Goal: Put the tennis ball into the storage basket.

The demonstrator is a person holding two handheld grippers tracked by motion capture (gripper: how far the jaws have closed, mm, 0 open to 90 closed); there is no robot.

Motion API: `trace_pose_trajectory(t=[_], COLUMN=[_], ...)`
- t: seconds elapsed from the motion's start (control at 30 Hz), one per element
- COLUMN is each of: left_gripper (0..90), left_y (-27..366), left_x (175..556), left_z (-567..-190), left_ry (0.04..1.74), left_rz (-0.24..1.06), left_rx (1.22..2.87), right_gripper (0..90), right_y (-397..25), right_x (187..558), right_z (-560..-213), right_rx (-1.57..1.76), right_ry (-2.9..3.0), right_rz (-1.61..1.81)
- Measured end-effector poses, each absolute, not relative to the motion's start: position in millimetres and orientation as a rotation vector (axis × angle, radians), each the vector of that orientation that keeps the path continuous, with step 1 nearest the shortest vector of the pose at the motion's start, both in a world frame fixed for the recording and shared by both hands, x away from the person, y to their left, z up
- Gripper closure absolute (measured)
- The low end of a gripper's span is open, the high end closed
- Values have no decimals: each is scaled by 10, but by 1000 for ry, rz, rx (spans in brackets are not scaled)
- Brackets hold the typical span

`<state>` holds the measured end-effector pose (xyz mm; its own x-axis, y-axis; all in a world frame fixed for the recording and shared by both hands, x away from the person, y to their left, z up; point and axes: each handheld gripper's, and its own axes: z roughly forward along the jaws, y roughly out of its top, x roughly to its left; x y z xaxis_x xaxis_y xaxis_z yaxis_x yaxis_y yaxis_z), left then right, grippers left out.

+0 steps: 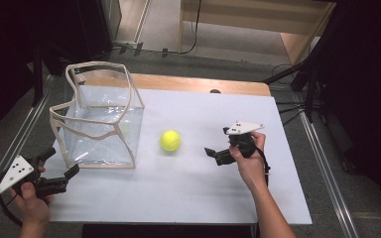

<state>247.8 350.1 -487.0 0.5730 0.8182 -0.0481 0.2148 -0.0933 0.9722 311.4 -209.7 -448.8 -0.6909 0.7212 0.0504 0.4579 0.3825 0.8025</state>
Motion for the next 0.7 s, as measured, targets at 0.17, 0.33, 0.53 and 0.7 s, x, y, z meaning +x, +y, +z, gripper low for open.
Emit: trace_pose_trajectory(t=[0.17, 0.33, 0.53, 0.7], left_gripper=[0, 0, 0, 0], left_y=[3501, 3494, 3518, 3515], left_x=[2484, 2476, 2462, 2440], left_z=[-4870, -4870, -4860, -4852], left_ry=[892, 890, 902, 900], left_rz=[642, 636, 638, 634], left_rx=[1626, 1623, 1628, 1633], right_gripper=[0, 0, 0, 0], right_y=[-1935, -1820, -1711, -1641], right_x=[3214, 3312, 3403, 3454], right_z=[-4504, -4526, -4539, -4542], right_rx=[1007, 993, 983, 965], right_ry=[2395, 2423, 2455, 2475], right_rz=[1179, 1170, 1150, 1131])
